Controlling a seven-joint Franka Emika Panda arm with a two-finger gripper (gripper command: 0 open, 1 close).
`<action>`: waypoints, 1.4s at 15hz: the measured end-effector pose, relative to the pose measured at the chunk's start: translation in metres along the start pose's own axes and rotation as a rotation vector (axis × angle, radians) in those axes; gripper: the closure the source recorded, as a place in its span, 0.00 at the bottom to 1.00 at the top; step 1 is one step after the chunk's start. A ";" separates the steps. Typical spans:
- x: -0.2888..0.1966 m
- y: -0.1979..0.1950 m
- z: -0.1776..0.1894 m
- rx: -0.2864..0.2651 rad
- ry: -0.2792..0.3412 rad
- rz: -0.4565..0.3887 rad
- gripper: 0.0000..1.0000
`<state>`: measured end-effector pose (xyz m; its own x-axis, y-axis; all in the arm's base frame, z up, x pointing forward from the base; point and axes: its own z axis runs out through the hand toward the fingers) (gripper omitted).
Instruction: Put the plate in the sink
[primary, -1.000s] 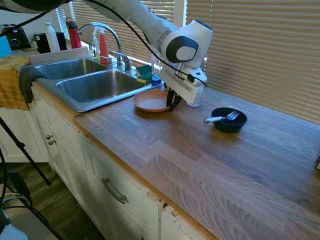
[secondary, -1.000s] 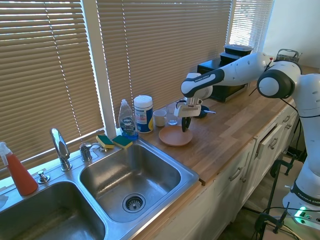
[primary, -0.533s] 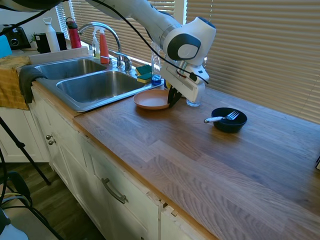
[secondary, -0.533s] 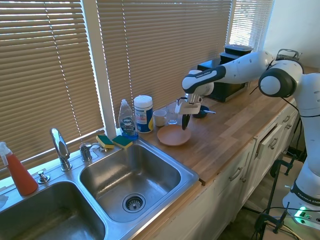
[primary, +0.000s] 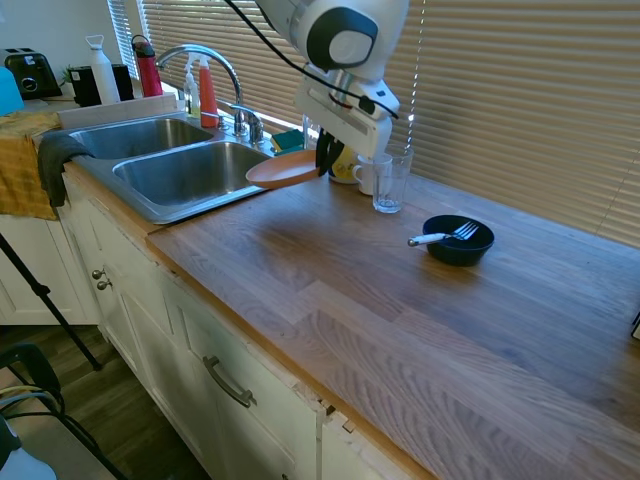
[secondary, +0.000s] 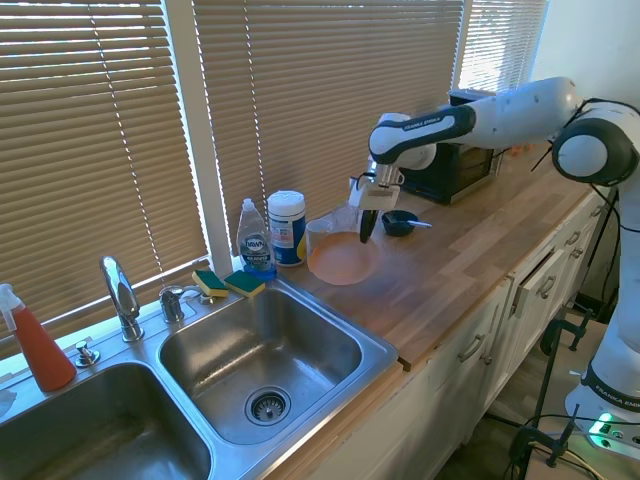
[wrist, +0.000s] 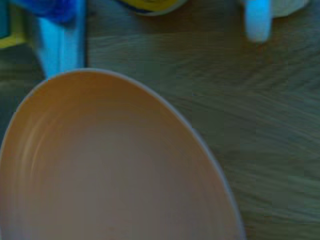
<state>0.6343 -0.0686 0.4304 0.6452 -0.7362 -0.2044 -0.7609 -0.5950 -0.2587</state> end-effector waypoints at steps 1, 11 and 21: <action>-0.018 -0.016 0.000 -0.016 0.010 -0.013 1.00; -0.137 -0.143 0.088 -0.166 0.094 -0.106 1.00; -0.161 -0.214 0.205 -0.320 0.099 -0.139 1.00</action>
<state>0.7075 0.2428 0.3254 0.7459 -0.6598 -0.0915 -0.6598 -0.7506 0.0339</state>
